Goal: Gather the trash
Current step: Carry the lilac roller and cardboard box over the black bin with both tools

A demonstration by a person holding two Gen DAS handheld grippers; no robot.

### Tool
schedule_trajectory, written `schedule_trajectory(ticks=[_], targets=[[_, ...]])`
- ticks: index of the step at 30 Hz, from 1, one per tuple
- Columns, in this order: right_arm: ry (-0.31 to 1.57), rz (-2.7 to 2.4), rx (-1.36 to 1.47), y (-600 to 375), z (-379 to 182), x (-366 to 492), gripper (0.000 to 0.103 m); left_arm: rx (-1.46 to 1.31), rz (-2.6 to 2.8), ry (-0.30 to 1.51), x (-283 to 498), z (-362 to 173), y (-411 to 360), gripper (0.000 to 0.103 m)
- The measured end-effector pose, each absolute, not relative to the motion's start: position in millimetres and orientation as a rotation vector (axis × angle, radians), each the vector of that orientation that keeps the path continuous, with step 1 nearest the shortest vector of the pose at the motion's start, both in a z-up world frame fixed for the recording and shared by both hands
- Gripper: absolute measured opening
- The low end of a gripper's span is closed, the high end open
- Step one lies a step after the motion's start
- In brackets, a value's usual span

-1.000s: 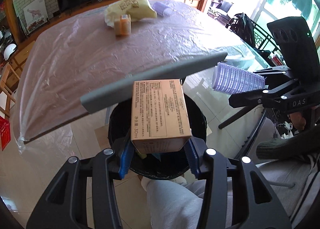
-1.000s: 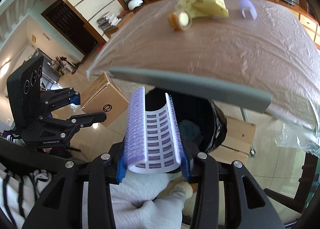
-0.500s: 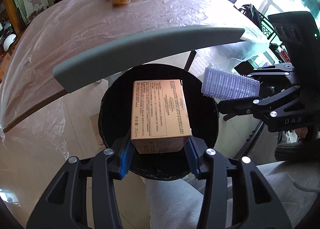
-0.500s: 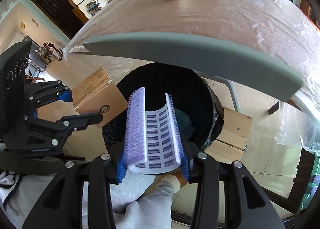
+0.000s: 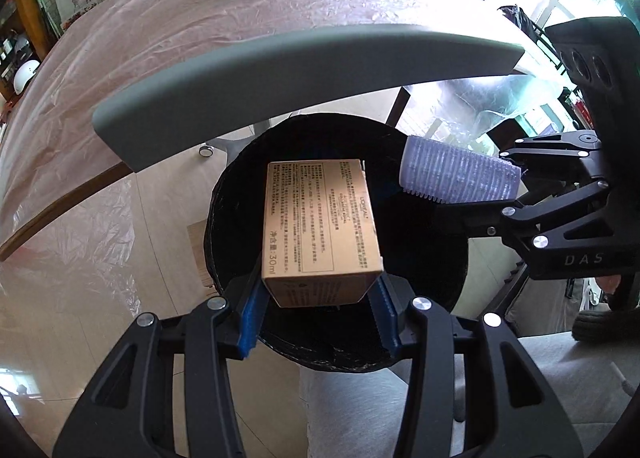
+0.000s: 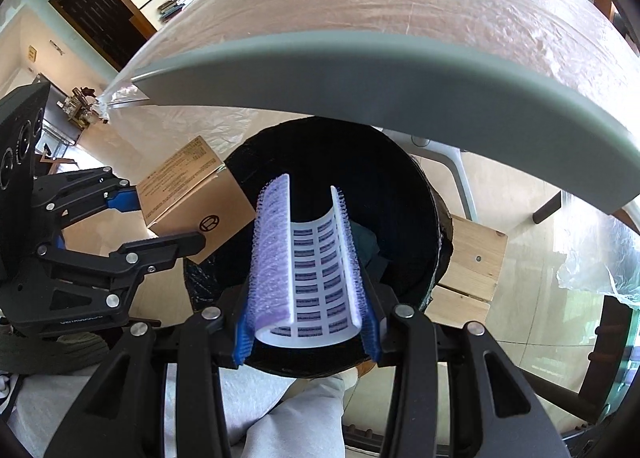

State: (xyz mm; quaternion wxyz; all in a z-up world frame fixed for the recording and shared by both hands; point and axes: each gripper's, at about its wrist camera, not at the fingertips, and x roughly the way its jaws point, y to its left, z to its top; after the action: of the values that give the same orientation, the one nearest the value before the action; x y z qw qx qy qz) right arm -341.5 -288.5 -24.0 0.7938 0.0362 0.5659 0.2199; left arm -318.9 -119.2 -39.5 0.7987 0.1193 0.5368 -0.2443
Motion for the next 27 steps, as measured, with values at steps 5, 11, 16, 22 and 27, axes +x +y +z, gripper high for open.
schedule_trajectory(ticks=[5,11,16,22,27], targets=[[1.221,0.454,0.078,-287.5,-30.1,-341.2,0.041,0.266,-0.524,1.159,-315.0,-43.9,-122.8,0.047],[1.224,0.440,0.093,-289.1,-33.9,-340.1,0.041,0.284,-0.523,1.164,-312.0,-46.6,-125.8,0.047],[1.226,0.434,0.098,-291.3,-34.5,-339.3,0.041,0.291,-0.518,1.167,-311.2,-49.0,-127.3,0.047],[1.233,0.425,0.100,-293.3,-36.4,-336.9,0.041,0.296,-0.512,1.168,-309.6,-53.0,-129.8,0.047],[1.239,0.419,0.094,-293.3,-37.6,-336.1,0.041,0.296,-0.510,1.169,-310.2,-53.3,-129.9,0.047]])
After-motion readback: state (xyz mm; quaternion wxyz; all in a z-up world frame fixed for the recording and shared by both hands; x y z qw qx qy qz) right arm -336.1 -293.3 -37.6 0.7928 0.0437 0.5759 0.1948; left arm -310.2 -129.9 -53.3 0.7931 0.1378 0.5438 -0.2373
